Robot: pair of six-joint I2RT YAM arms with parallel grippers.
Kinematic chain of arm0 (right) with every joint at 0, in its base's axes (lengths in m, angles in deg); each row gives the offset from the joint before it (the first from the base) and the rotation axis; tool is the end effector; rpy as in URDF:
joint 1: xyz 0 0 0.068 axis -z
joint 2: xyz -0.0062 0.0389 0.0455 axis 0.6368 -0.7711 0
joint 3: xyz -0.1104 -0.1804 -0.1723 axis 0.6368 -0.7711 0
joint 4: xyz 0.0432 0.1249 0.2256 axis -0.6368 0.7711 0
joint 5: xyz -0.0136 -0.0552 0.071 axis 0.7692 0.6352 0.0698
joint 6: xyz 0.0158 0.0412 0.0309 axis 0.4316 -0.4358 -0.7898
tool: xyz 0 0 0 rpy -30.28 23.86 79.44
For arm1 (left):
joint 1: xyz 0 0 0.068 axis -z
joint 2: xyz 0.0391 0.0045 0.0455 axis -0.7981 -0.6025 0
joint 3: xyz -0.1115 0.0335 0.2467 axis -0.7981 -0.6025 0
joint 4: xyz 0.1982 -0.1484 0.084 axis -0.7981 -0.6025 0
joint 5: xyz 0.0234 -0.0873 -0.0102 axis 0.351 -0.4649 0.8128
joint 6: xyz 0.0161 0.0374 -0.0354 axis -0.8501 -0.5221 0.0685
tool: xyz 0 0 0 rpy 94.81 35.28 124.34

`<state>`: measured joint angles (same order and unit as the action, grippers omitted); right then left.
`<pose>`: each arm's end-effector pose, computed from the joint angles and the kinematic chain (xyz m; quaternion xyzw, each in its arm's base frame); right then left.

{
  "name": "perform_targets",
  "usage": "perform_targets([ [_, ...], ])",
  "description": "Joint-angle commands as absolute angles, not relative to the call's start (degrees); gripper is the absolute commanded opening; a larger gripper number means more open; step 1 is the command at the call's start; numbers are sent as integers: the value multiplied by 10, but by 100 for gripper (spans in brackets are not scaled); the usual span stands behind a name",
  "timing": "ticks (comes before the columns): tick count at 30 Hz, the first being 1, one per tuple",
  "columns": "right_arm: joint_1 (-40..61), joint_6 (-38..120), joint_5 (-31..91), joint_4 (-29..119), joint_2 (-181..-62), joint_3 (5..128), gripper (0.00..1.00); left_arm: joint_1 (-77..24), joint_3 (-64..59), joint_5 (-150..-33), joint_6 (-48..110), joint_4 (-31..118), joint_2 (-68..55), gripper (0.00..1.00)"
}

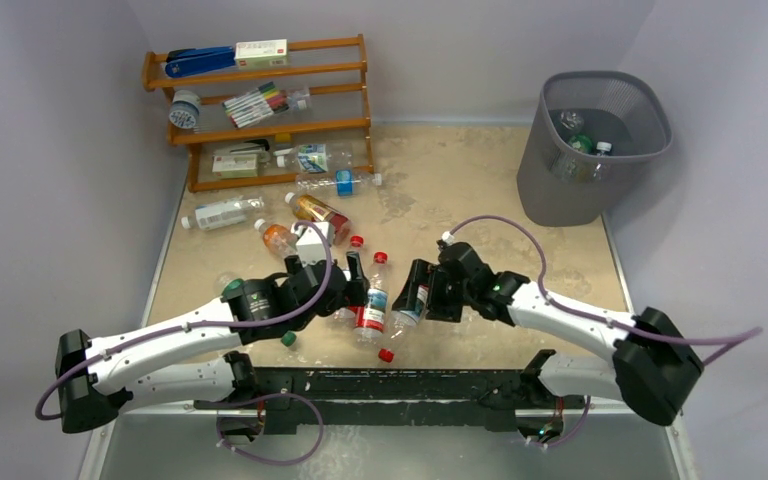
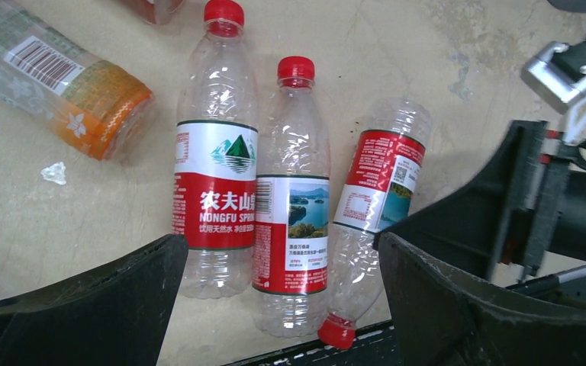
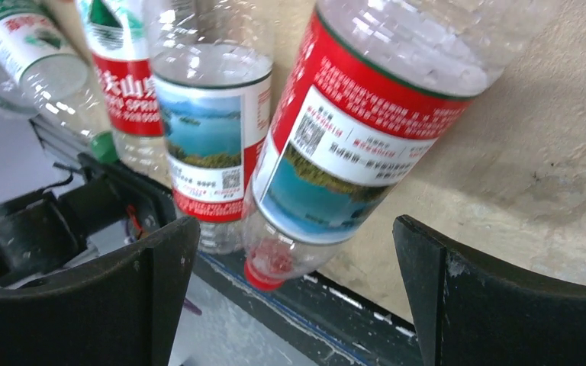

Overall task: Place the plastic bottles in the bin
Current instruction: Pick up the plastic bottle at the center of the board.

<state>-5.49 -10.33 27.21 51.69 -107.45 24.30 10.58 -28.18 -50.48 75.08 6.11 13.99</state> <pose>0.1619 0.1712 0.1996 0.0656 0.9040 0.3760 0.1926 0.1044 -0.1665 0.2814 -0.0519 0.8876 -0.1948 0.4142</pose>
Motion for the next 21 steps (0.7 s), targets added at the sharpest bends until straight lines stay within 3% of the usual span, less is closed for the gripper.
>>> perform_targets([
  [1,-69,-148,330,519,-1121,281,100,109,-275,-522,731,108,141,97],
  [6,-72,-175,351,502,-1167,300,97,109,-271,-511,719,110,143,97],
  [8,-73,-180,350,501,-1192,312,87,109,-268,-511,719,106,150,97],
  [21,-74,-150,409,614,-1184,389,59,109,-287,-474,747,23,280,98],
])
